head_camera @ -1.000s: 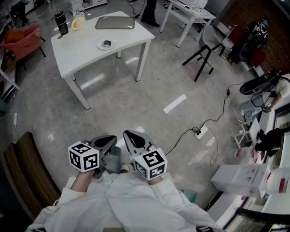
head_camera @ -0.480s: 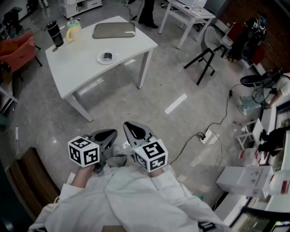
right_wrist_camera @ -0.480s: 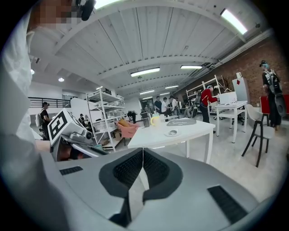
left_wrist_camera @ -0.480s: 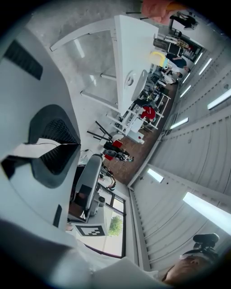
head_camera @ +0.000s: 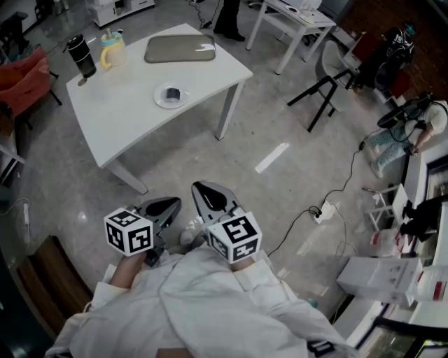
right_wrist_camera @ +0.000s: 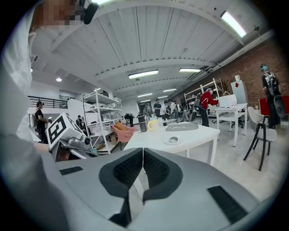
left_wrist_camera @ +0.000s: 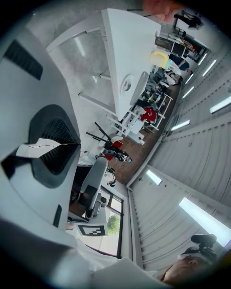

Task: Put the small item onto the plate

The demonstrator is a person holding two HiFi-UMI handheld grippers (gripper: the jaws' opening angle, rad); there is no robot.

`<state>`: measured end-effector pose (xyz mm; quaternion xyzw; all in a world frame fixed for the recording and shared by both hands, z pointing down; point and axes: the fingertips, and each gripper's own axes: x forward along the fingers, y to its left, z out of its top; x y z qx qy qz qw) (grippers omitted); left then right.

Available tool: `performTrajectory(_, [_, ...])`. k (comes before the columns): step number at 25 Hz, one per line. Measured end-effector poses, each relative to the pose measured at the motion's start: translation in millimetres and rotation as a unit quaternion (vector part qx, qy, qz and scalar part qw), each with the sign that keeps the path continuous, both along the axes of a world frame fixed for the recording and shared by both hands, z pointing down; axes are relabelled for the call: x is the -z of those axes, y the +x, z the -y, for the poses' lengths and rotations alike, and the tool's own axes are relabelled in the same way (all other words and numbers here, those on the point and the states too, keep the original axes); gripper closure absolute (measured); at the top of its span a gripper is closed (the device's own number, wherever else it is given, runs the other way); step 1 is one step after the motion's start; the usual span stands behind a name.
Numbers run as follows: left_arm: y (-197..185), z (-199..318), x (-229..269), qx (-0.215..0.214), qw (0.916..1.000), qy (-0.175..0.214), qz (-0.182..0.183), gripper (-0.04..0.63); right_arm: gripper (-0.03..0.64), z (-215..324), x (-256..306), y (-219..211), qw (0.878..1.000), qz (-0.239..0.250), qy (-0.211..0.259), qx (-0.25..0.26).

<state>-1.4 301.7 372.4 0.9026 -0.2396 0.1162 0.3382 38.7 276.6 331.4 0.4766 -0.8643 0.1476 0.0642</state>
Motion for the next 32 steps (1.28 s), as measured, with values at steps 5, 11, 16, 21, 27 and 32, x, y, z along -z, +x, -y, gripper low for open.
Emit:
performTrajectory(5, [-9.0, 13.8, -6.8, 0.003, 0.9999, -0.011, -0.005, 0.584, 0.6, 14.8, -2.6, -1.9, 1.0, -0.006, 0.006, -0.012])
performTrajectory(11, [-12.7, 30.8, -13.7, 0.007, 0.9998, -0.018, -0.003, 0.584, 0.6, 37.4, -11.3, 6.1, 1.0, 0.0, -0.005, -0.028])
performTrajectory(16, [-11.7, 54.1, -14.8, 0.012, 0.9998, -0.018, 0.003, 0.584, 0.6, 59.2, -17.2, -1.8, 1.0, 0.008, -0.021, -0.004])
performTrajectory(21, [-11.3, 84.7, -22.1, 0.015, 0.9996, -0.021, 0.009, 0.584, 0.6, 92.0, -24.4, -3.1, 1.0, 0.007, -0.027, -0.001])
performTrajectory(27, [0.5, 131.9, -21.0, 0.008, 0.9996, -0.027, 0.01, 0.584, 0.6, 138.0, -31.6, 7.3, 0.999, -0.002, -0.046, -0.001])
performTrajectory(32, [9.7, 185.1, -21.1, 0.016, 0.9993, -0.033, 0.01, 0.584, 0.6, 191.1, -32.5, 17.4, 0.999, -0.014, -0.051, 0.012])
